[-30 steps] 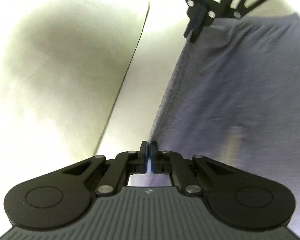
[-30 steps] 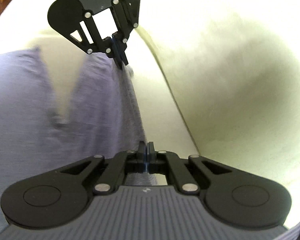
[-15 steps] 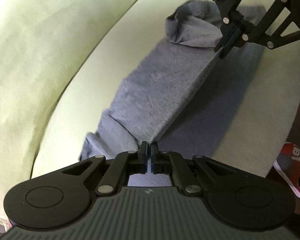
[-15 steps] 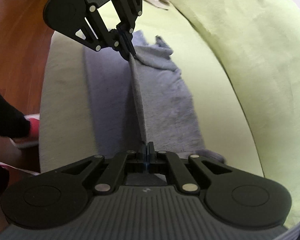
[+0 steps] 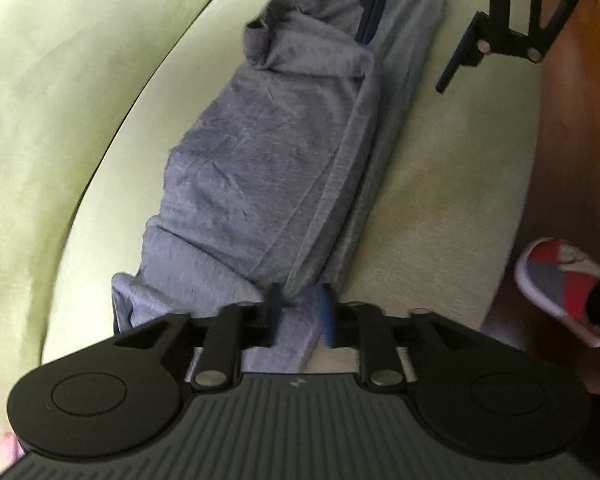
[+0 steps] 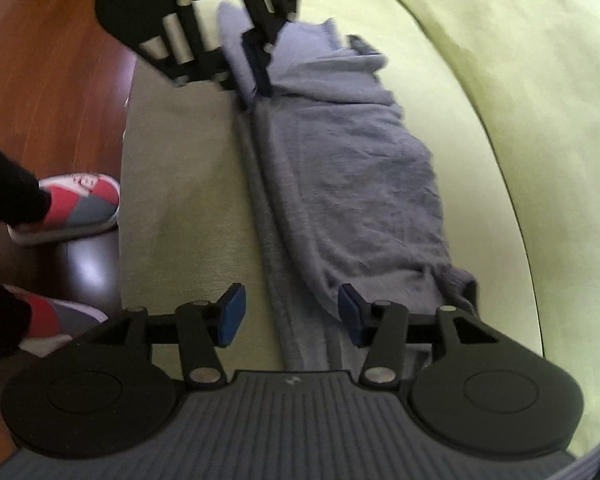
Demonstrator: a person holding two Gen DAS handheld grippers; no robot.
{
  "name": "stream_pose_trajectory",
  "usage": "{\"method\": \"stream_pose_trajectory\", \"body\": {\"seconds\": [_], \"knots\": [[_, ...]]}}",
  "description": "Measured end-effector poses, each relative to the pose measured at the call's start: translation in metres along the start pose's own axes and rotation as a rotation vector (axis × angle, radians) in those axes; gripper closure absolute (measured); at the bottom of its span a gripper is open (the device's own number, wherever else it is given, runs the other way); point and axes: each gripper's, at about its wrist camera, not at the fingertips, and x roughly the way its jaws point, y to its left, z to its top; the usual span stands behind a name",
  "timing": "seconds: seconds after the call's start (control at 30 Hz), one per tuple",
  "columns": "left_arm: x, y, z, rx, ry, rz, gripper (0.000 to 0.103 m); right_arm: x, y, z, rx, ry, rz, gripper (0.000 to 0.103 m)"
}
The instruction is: Fold clothes
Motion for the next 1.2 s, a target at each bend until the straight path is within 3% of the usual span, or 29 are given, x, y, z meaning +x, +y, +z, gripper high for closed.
{"method": "stream_pose_trajectory", "body": {"seconds": [0.1,0.17,0.27,0.4,0.53,0.7,0.73,0.77,0.8,1.0,1.2], "knots": [[-0.002,0.010,0.000,-0.017,-0.043,-0.035,0.066,-0.022,-0.029,0.001,0.156,-0.014,-0.010,0.070],[-0.004,0.022,0.010,-0.070,-0.061,-0.062,0.065,-0.026,-0.055,-0.001,0.178,-0.024,-0.049,0.077],[0.019,0.045,0.036,-0.188,-0.085,-0.127,0.061,-0.013,-0.088,-0.004,0.097,-0.014,-0.096,0.077],[0.068,0.062,0.060,-0.378,-0.096,-0.230,0.061,0.007,-0.107,-0.001,-0.082,-0.020,-0.095,0.077],[0.097,0.070,0.069,-0.489,-0.076,-0.266,0.062,0.025,-0.102,0.000,-0.217,-0.018,-0.084,0.077],[0.122,0.078,0.075,-0.592,-0.058,-0.348,0.062,0.039,-0.092,0.001,-0.282,-0.019,-0.098,0.077],[0.126,0.078,0.075,-0.598,-0.049,-0.360,0.062,0.042,-0.091,0.001,-0.290,-0.018,-0.099,0.077],[0.129,0.077,0.075,-0.603,-0.039,-0.371,0.062,0.047,-0.092,0.001,-0.292,-0.014,-0.090,0.084],[0.133,0.076,0.075,-0.607,-0.030,-0.381,0.062,0.048,-0.093,-0.001,-0.286,-0.018,-0.081,0.100],[0.141,0.063,0.077,-0.558,-0.002,-0.404,0.062,0.005,-0.100,-0.020,-0.168,-0.119,-0.049,0.100],[0.125,0.050,0.075,-0.435,0.007,-0.454,0.062,-0.030,-0.067,-0.071,-0.187,-0.049,-0.009,0.100]]}}
